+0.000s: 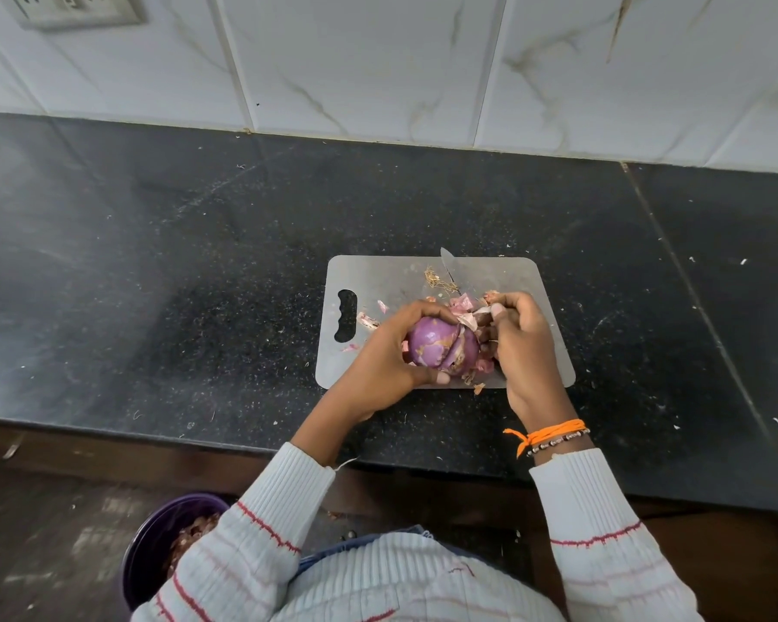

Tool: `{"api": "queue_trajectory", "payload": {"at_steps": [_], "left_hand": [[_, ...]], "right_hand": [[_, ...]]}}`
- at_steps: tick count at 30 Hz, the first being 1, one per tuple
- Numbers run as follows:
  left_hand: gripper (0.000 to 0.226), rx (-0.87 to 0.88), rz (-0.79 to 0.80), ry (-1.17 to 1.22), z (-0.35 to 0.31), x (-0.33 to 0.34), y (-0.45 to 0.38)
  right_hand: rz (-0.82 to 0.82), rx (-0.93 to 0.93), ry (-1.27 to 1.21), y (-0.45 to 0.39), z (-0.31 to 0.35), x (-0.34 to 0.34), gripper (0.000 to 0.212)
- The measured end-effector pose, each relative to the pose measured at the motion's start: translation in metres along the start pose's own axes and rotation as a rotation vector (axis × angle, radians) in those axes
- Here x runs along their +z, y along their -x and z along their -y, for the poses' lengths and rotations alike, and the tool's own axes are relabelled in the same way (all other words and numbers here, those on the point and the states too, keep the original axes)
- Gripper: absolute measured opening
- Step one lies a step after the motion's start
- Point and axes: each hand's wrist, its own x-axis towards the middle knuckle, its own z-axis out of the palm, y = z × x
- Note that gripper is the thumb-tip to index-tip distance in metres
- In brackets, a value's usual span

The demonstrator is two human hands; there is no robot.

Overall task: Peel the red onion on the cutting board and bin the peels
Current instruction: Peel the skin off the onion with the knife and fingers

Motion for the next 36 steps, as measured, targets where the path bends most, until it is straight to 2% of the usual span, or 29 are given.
{"api": "queue_trajectory", "payload": {"at_steps": [3,5,8,13,27,31,36], "left_hand": [[0.059,-0.005,-0.037,0.028,-0.002,0.002,0.001],[0.06,-0.002,-0.09,-0.001,-0.003,0.004,-0.001],[0.062,0.022,-0.163,-0.088,-0.002,0.003,-0.002],[0.061,0.095,-0.219,-0.217,-0.004,0.003,-0.003],[0.056,0.153,-0.199,-0.369,-0.003,0.005,-0.009],[0.059,0.124,-0.202,-0.343,-0.002,0.007,-0.01],[0.064,0.026,-0.147,-0.2,-0.003,0.008,-0.01]], "right_hand": [[-0.04,-0.061,0.016,0.002,0.0,-0.002,0.007],[-0.052,-0.118,0.055,0.005,0.002,-0.002,0.01],[0.035,-0.177,0.133,0.008,0.008,-0.004,0.02],[0.161,-0.277,0.289,0.012,0.013,0.002,0.016],[0.063,-0.375,0.461,0.006,0.011,-0.003,0.016],[0.059,-0.5,0.582,0.004,0.01,-0.002,0.01],[0.112,-0.489,0.716,0.002,0.007,-0.002,0.009]]}}
